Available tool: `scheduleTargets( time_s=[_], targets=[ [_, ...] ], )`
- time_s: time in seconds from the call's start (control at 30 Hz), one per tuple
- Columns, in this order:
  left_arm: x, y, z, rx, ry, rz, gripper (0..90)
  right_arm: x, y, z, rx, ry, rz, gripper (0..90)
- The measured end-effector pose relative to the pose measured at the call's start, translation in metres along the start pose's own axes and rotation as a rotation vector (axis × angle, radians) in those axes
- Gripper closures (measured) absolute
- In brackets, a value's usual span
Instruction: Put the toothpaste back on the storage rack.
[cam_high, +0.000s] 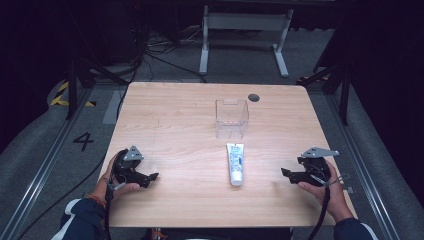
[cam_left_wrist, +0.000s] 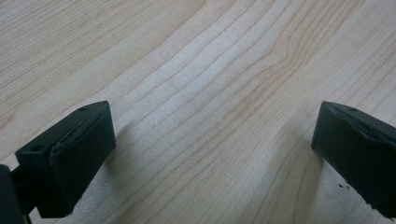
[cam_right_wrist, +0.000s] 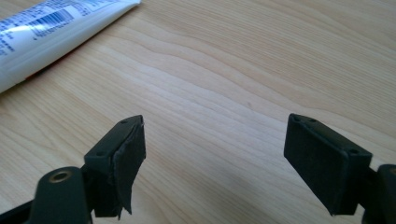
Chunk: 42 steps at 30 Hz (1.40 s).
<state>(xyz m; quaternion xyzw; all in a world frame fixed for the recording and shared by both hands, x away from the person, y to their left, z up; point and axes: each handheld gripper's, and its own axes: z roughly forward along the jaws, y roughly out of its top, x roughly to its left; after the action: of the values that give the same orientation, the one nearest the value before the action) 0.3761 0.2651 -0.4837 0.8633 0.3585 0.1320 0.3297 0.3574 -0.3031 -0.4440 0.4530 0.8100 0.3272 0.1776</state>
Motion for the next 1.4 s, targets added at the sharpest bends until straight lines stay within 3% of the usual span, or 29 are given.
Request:
scheduleTargets(
  time_s=[0.47,0.67,1.4],
  targets=[
    [0.000,0.000,0.000,0.004,0.000,-0.004,0.1,0.023,0.023,0.010,-0.001,0.042,-0.050,22.1],
    [0.000,0.000,-0.001,0.005,0.001,-0.005,0.1,0.037,0.035,0.018,0.005,0.059,-0.098,22.4],
    [0.000,0.000,-0.001,0.005,0.001,-0.005,0.1,0.084,0.074,0.044,0.007,0.131,-0.182,22.6]
  ],
)
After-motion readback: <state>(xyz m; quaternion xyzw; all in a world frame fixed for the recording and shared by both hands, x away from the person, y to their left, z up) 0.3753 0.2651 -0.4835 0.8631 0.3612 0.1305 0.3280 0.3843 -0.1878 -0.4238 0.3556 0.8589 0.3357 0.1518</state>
